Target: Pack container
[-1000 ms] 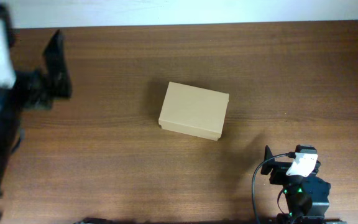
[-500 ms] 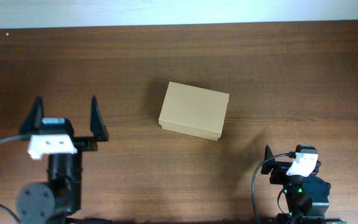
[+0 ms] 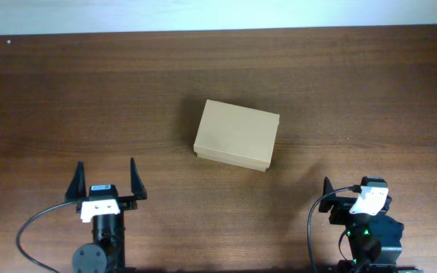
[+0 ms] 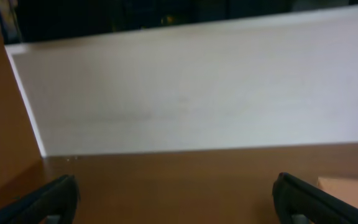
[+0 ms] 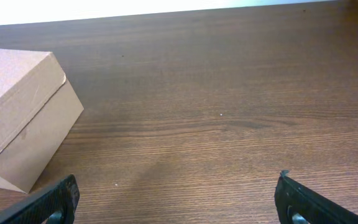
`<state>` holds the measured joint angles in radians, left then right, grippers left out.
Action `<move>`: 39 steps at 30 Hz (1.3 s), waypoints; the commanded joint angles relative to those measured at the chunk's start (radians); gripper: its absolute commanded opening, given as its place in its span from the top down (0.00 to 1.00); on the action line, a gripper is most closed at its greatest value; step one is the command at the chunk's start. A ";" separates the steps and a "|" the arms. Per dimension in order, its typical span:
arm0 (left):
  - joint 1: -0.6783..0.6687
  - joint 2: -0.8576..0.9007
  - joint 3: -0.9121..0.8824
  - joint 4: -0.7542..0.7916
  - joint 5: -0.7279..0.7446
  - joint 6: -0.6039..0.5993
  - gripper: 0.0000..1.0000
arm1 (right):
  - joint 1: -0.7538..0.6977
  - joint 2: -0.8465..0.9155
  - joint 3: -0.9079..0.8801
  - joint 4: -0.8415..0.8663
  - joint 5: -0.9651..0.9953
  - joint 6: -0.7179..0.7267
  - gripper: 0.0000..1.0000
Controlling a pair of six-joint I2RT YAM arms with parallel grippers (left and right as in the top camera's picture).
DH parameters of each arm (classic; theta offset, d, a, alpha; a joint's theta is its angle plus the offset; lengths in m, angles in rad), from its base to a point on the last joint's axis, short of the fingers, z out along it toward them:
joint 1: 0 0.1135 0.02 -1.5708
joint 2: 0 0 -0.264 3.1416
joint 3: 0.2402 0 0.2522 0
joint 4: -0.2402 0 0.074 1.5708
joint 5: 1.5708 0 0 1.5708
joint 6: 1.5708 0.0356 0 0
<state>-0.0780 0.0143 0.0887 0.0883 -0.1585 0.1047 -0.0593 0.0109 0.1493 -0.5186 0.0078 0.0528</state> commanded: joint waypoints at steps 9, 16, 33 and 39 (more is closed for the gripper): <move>0.022 -0.009 -0.073 -0.054 -0.007 0.002 0.01 | -0.008 -0.007 -0.007 0.000 0.016 0.006 0.01; 0.022 -0.005 -0.073 -0.169 -0.003 0.002 0.01 | -0.008 -0.008 -0.007 0.000 0.016 0.006 0.01; 0.022 -0.005 -0.073 -0.169 -0.003 0.002 0.01 | -0.008 -0.007 -0.007 0.000 0.016 0.006 0.01; 0.022 -0.005 -0.073 -0.169 -0.003 0.002 0.01 | -0.008 -0.007 -0.007 0.000 0.016 0.006 0.01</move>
